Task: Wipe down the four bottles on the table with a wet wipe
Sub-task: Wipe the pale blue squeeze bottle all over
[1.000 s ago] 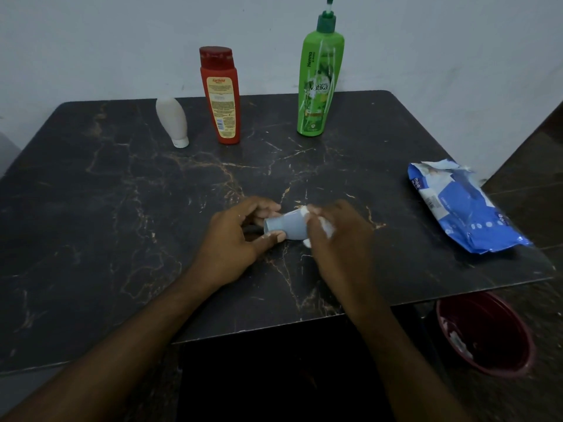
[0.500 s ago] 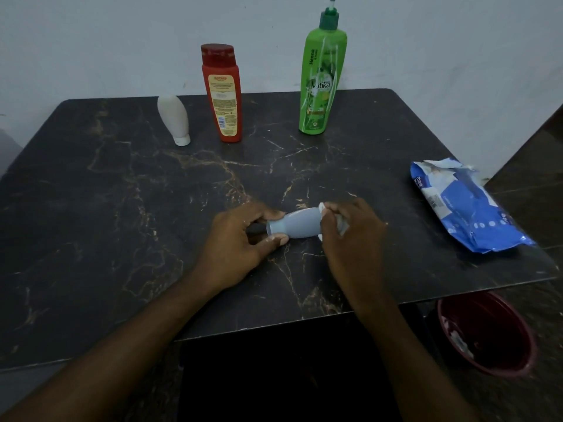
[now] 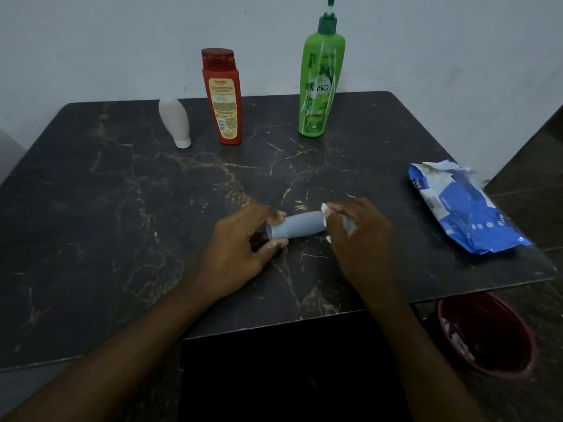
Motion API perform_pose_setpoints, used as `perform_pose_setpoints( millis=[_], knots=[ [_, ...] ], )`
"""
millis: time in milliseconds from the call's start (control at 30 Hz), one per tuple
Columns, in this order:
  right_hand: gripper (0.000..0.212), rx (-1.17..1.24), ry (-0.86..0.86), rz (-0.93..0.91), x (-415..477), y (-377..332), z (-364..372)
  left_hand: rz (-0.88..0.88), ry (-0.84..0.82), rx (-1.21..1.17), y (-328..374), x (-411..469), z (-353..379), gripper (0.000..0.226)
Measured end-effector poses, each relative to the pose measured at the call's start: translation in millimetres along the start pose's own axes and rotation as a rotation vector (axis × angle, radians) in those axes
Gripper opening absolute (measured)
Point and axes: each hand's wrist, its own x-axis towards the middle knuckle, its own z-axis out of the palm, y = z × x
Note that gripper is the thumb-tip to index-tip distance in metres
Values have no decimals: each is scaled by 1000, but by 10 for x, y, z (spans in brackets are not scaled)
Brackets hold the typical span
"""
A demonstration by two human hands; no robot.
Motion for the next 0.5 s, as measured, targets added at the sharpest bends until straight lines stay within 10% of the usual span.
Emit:
perform_pose_setpoints(
  millis=[500],
  knots=[
    [22,-35,-159,-186,-176,-314,17,6,-16,4,-55,-22,42,33]
  ],
)
